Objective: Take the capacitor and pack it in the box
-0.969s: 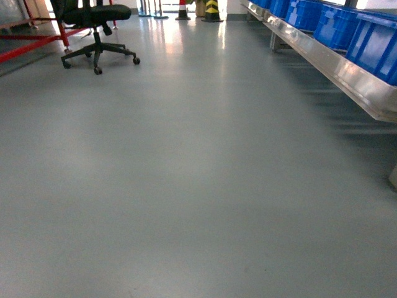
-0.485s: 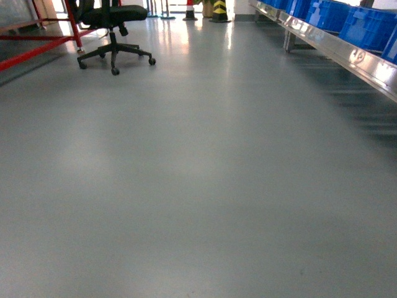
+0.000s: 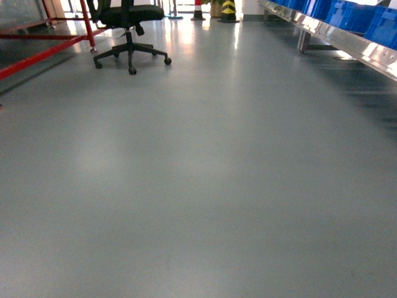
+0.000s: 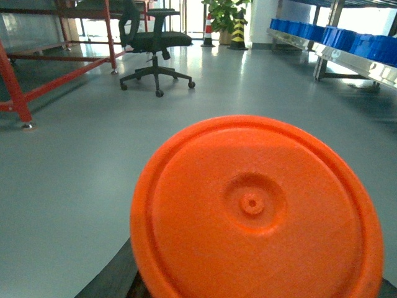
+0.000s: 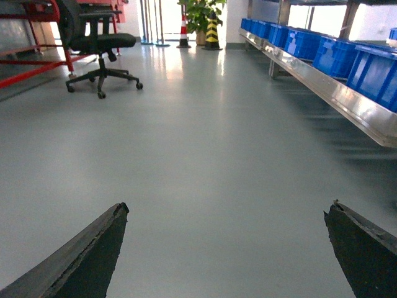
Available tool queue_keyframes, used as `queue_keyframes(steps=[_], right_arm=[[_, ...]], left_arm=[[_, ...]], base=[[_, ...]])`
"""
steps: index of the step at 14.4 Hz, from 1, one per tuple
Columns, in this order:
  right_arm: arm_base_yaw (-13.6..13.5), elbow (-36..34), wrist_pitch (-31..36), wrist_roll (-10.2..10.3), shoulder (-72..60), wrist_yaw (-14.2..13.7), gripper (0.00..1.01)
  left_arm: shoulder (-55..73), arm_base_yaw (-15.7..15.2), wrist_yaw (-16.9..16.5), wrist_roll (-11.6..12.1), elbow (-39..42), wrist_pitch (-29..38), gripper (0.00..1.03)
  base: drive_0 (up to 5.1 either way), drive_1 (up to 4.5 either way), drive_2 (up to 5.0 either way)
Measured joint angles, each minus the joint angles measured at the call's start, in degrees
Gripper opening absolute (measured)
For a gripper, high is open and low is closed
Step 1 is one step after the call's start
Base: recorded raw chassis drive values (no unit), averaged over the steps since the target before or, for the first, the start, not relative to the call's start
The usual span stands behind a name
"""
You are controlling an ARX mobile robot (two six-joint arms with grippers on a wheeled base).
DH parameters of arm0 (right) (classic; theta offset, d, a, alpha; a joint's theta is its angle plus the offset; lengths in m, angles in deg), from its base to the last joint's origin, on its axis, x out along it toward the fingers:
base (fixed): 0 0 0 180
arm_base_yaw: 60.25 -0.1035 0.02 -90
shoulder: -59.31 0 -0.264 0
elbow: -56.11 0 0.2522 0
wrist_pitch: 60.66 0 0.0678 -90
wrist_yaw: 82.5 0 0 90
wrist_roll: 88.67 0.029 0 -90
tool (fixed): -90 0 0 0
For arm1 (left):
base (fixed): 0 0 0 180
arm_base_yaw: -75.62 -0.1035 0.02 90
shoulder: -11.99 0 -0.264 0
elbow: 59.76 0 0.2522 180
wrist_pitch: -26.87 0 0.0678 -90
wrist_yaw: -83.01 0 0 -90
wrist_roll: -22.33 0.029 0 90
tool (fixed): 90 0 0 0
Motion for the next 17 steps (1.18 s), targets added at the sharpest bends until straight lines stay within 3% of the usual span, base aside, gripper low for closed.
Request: queue_keyframes(steps=[17], right_arm=[[0.00, 0.00, -0.37, 0.00, 0.00, 0.00, 0.98]], left_arm=[[0.00, 0.00, -0.15, 0.00, 0.00, 0.00, 0.44]], base=[[-5.0, 2.47, 2.5]])
